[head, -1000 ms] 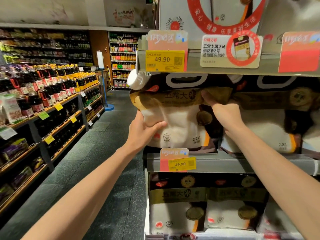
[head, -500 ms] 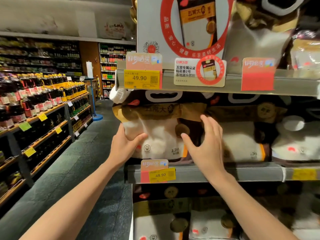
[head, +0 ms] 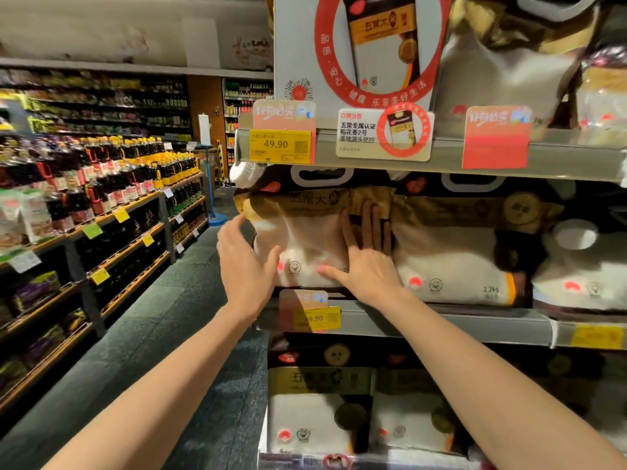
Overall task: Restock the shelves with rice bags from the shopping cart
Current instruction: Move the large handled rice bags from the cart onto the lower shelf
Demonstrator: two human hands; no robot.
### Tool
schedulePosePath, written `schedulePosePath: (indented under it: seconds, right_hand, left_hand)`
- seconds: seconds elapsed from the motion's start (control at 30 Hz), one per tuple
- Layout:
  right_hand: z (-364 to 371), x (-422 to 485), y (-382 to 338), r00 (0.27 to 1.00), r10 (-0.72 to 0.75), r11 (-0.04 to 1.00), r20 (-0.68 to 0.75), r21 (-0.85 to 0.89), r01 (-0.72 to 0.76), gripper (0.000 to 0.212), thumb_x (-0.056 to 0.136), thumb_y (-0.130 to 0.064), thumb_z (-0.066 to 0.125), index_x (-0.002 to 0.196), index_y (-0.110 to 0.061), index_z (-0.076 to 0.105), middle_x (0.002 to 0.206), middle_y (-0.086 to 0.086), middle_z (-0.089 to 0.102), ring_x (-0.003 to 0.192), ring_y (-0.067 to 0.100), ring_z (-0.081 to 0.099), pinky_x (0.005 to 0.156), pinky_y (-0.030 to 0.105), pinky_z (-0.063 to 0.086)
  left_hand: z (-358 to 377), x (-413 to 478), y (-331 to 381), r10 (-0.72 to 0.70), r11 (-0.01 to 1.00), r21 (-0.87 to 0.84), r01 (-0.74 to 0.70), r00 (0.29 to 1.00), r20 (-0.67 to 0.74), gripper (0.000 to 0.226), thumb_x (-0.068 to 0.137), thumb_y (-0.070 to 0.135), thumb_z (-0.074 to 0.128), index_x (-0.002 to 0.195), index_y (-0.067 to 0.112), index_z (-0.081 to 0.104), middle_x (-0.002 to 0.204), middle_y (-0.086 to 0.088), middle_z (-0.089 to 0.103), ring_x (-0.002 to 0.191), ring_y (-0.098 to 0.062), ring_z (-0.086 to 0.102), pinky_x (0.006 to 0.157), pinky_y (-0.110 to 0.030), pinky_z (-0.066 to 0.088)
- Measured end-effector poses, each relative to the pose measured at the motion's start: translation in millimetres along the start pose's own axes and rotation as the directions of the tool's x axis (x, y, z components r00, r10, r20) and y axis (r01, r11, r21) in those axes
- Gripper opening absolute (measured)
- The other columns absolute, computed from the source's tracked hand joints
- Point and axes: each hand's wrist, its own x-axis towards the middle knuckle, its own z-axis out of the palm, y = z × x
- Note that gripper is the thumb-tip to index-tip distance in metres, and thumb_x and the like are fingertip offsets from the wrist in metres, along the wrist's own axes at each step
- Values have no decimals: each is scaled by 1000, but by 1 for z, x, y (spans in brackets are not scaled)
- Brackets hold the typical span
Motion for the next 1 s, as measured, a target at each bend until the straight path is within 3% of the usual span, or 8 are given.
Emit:
schedulePosePath:
  seconds: [0.1,0.17,0.37,0.5,0.67,0.8,0.9,1.0]
  right_hand:
    - [-3,-8,4,995,-50,999,-85,-1,50,70,92,-65,44,141,-15,38,129,15,53,117,32,51,96,43,41]
    - [-5,-12,8,984,-74,995,-163,48,83,66,93,-55,52,145,-18,33,137,15,44,124,32,43,99,42,40]
    - [1,-6,15,988,-71,985,-136,148,91,71,92,-47,59,149,-17,28,144,16,40,127,32,43,92,41,48]
    - [5,13,21,998,-58,987,-17,149,59,78,92,-54,55,151,-10,27,150,22,35,138,36,35,104,36,41]
    - [2,-1,21,999,-43,961,-10,274,44,63,94,-47,56,144,-14,37,131,13,54,116,30,54,91,39,48]
    - [10,-31,38,989,124,703,-82,710,-30,47,94,-26,61,140,-21,50,139,4,55,126,18,52,104,36,45]
    - [12,-56,62,946,322,392,32,905,-164,26,92,-10,62,119,-9,65,97,6,72,78,8,69,70,20,56]
    - [8,-85,92,914,388,290,114,927,-239,21,92,-8,63,113,-4,66,83,7,72,58,7,66,53,16,51]
  left_hand:
    - [-11,-12,6,436,881,193,-433,899,26,54,85,18,70,133,4,49,141,-18,45,130,-35,42,109,-46,39]
    - [-7,-12,10,535,780,269,-565,825,183,49,89,22,64,134,8,51,143,-20,44,132,-39,40,107,-53,39]
    - [26,6,19,366,735,423,-530,835,410,59,98,55,34,111,8,67,141,-27,50,145,-46,22,115,-57,27]
    - [27,18,25,279,732,438,-521,817,505,80,92,58,10,149,12,42,164,-17,10,151,-39,-2,121,-52,5]
    - [28,14,24,253,760,423,-493,824,506,63,96,52,33,134,9,59,161,-15,24,152,-39,0,123,-52,8]
    - [19,-7,36,270,883,245,-400,861,431,51,85,20,68,132,5,55,142,-20,49,142,-39,30,115,-53,31]
    - [20,-40,61,228,967,26,-255,904,362,40,87,13,64,127,13,60,136,-8,52,131,-25,42,110,-41,37]
    - [33,-74,94,143,979,-194,-70,907,397,22,94,15,57,114,16,65,115,1,63,109,-14,57,94,-28,46]
